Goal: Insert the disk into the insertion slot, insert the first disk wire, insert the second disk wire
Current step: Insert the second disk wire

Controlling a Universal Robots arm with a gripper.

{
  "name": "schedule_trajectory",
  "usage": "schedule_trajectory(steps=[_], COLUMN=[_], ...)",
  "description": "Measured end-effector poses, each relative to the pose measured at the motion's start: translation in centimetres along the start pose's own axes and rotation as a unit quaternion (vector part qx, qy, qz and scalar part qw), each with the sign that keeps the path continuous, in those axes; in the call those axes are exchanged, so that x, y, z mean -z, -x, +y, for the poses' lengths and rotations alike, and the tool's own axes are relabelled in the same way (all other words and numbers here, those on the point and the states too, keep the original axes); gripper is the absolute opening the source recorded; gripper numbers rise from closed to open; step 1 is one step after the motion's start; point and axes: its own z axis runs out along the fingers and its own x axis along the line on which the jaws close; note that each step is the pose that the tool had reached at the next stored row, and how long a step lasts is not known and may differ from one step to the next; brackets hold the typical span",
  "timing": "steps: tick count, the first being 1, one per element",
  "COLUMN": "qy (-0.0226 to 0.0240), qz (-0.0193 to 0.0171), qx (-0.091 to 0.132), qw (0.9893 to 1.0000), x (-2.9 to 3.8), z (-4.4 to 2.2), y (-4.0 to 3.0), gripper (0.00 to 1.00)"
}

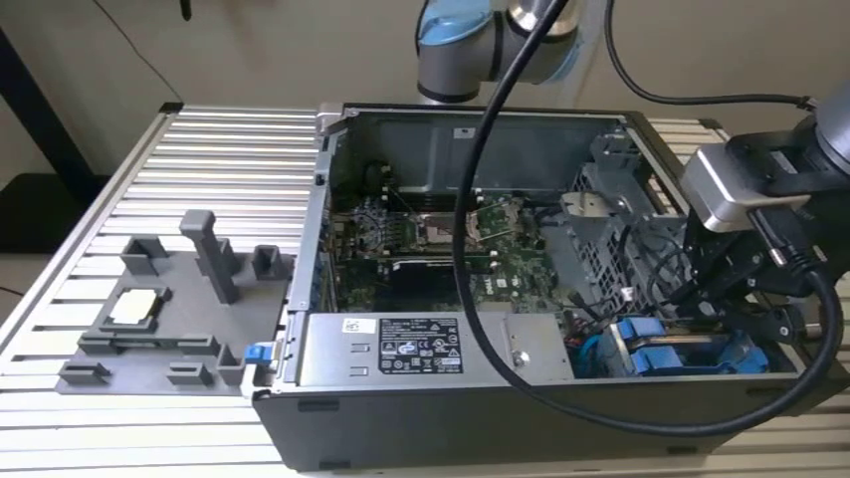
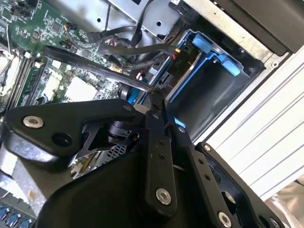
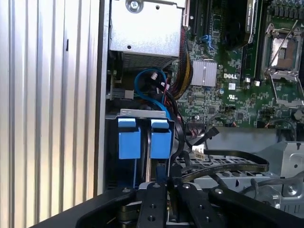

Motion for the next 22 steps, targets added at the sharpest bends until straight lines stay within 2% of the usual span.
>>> schedule_trajectory(steps=[2, 3, 7, 8, 17, 22], qy=[-0.0001, -0.0005, -0.0022, -0.0024, -0.0027, -0.0032], qz=[-0.0008, -0.0032, -0.0174, -0.0199, -0.0205, -0.0204], qx=[0.000, 0.000, -0.002, -0.002, -0.004, -0.006], qw=[1.0000, 1.0000, 0.9998, 0.9998, 0.9998, 0.9998], x=[-0.07, -0.16, -0.44, -0.51, -0.94, -1.27], z=[0.00, 0.00, 0.01, -0.01, -0.56, -0.57], y=[-0.02, -0.04, -0.09, -0.13, -0.74, -0.94], gripper=[0.16, 0.16, 0.16, 0.16, 0.16, 0.16])
